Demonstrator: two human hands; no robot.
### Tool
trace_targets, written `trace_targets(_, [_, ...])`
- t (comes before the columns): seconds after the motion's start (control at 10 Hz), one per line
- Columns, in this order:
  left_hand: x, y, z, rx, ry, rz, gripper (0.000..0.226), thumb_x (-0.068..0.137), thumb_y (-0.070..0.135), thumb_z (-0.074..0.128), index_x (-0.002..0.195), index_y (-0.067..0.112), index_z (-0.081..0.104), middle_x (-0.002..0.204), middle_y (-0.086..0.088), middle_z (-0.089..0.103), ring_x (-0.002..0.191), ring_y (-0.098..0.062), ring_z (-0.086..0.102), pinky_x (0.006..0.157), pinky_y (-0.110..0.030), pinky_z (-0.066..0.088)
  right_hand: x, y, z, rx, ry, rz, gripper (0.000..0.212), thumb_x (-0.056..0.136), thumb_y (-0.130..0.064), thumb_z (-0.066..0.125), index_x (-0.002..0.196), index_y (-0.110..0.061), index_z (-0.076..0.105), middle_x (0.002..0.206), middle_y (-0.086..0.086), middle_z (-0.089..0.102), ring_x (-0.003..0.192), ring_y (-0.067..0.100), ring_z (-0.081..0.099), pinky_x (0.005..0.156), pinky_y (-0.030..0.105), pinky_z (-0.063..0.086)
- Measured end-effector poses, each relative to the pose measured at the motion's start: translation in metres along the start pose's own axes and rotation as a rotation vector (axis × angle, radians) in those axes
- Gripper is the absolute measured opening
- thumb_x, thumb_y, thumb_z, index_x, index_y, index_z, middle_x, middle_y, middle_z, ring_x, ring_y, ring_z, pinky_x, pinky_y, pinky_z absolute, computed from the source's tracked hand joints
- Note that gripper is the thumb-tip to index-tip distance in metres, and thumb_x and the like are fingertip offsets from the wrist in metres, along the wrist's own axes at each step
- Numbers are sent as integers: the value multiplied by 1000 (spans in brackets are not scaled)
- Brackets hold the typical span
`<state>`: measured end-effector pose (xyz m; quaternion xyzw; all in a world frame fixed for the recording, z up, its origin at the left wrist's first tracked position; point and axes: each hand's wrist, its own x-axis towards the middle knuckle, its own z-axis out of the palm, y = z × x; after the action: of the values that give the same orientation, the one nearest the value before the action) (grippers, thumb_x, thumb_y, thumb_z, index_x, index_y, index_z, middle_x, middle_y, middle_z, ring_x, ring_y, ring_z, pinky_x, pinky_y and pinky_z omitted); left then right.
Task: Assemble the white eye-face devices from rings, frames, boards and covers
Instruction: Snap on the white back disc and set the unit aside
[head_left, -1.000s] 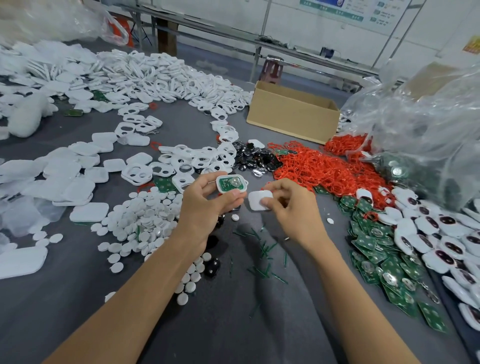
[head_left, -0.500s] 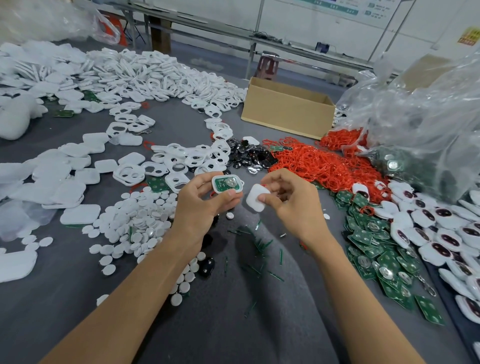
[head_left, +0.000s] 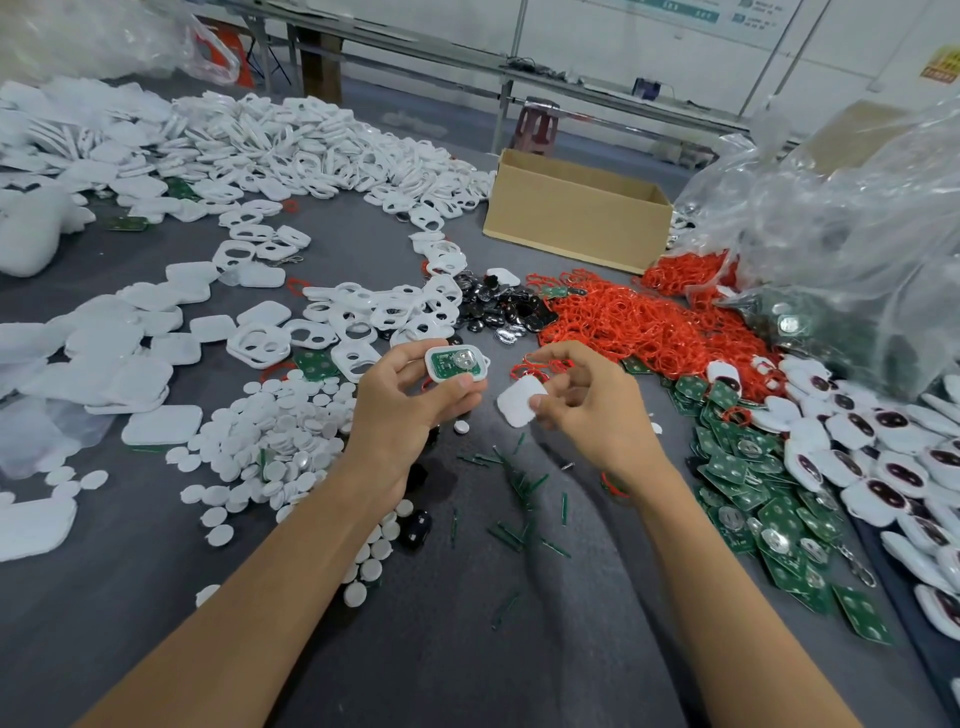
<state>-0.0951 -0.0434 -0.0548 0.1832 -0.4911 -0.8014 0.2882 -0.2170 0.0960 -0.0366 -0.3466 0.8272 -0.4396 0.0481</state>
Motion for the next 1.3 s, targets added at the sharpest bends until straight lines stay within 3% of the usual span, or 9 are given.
trace_targets(0.1, [0,0,0,2,-3,-6,38,82,-9,68,118,-1,57,109,-17,71,89,-30,73,76,-30,60,0,5,-3,-245,-44,5,29,76,-9,72,97,-28,70,69,-4,60,65,12,56,62,16,40])
trace_targets(0.2, [-1,1,0,0,-2,-11,41,82,-9,68,120,-1,57,109,-17,70,91,-30,72,76,-30,60,2,7,-10,-302,-56,22,14,71,-18,79,78,-23,68,70,-2,64,63,10,54,56,20,37])
trace_targets(0.4, [-1,1,1,14,-6,-19,42,82,-9,67,122,-2,57,110,-17,70,91,-30,72,77,-30,60,0,6,-9,-359,-241,-43,28,82,-9,66,106,-22,64,75,-11,57,68,8,49,58,16,32])
trace_targets(0.5, [-1,1,0,14,-10,-17,42,82,-9,67,122,-2,57,110,-17,70,91,-30,73,76,-30,60,1,7,-9,-323,-228,-30,23,84,-6,61,102,-18,67,84,-5,62,75,14,52,59,20,32])
trace_targets(0.6, [0,0,0,10,-14,-16,42,82,-9,67,122,-2,57,109,-16,71,90,-29,73,75,-29,60,2,7,-12,-251,-182,-22,24,81,-7,66,101,-20,61,88,0,65,70,12,52,58,12,35])
trace_targets(0.8, [0,-1,0,2,-18,-20,42,81,-8,68,121,0,57,109,-15,71,90,-29,73,75,-29,60,0,6,-14,-131,-96,23,19,83,-5,68,81,-20,55,80,9,68,63,24,66,60,35,52])
trace_targets(0.9, [1,-2,0,4,-22,-20,42,80,-7,70,119,1,58,109,-15,71,93,-30,72,76,-30,60,-1,1,-16,48,12,53,15,83,0,67,85,-11,56,76,13,65,51,12,63,47,28,52])
trace_targets(1.1, [-1,-7,1,36,-59,-10,39,77,-6,73,112,6,61,107,-15,71,102,-38,67,79,-33,60,3,-19,-23,244,132,-48,34,84,3,63,107,-21,68,62,-15,56,64,15,48,62,28,40])
trace_targets(1.3, [-5,-9,8,51,-127,-21,56,58,12,81,110,8,60,102,-11,74,99,-38,68,75,-32,60,-4,-39,-10,595,33,25,19,81,7,68,89,-11,68,76,2,67,65,12,63,57,22,51])
